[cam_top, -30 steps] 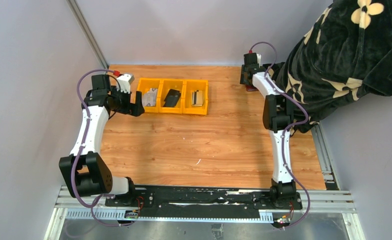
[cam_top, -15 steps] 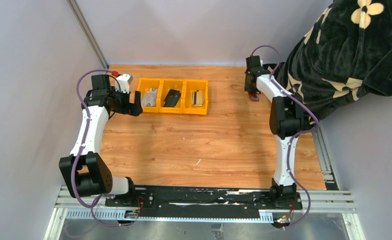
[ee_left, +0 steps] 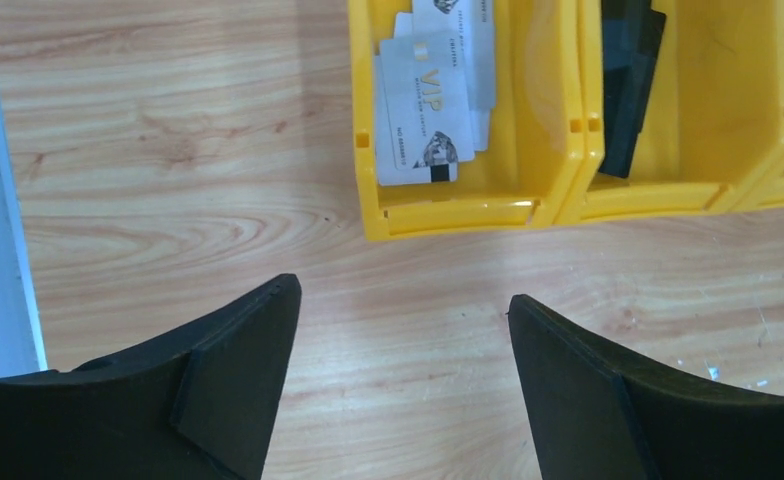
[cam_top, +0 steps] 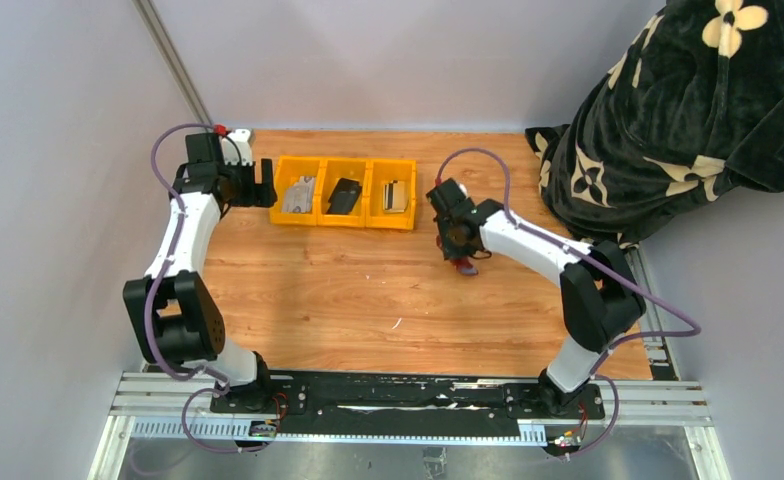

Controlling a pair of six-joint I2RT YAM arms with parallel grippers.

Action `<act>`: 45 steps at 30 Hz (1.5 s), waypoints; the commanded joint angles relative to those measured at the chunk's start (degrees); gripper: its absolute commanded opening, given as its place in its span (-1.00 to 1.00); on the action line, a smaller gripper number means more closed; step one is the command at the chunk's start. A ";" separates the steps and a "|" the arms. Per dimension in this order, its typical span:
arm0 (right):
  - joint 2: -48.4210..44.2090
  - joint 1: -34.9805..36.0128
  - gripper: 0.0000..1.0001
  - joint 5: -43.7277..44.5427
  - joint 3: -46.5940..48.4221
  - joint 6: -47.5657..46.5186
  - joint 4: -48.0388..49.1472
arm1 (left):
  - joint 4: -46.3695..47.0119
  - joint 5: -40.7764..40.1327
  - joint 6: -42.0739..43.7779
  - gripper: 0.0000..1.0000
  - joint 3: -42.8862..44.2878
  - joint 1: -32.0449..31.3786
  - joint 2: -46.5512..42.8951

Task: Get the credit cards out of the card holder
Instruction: Move the card holder to the center of the board, then move the storage box to the center of the board.

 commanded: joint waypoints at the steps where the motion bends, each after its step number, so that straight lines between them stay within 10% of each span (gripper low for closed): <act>1: -5.64 6.68 -0.90 4.10 -6.25 8.07 -5.25 | 3.29 -1.46 -2.74 0.66 2.97 0.26 4.43; 20: -6.03 28.00 -0.73 3.83 -10.24 24.90 -1.57 | 7.25 -5.67 -1.54 0.18 10.55 -3.53 18.61; 24: -4.62 28.33 0.12 3.09 -8.81 23.63 -0.85 | 10.45 -7.73 -2.32 0.07 11.62 -3.72 21.92; 27: -5.70 28.18 0.33 1.75 -7.96 22.05 -0.56 | 9.10 -7.49 -2.74 -0.04 13.53 -3.97 23.66; 45: -2.27 -0.38 0.49 -15.16 6.40 6.41 -0.74 | 8.18 -6.27 -1.29 -0.62 2.00 -10.77 16.78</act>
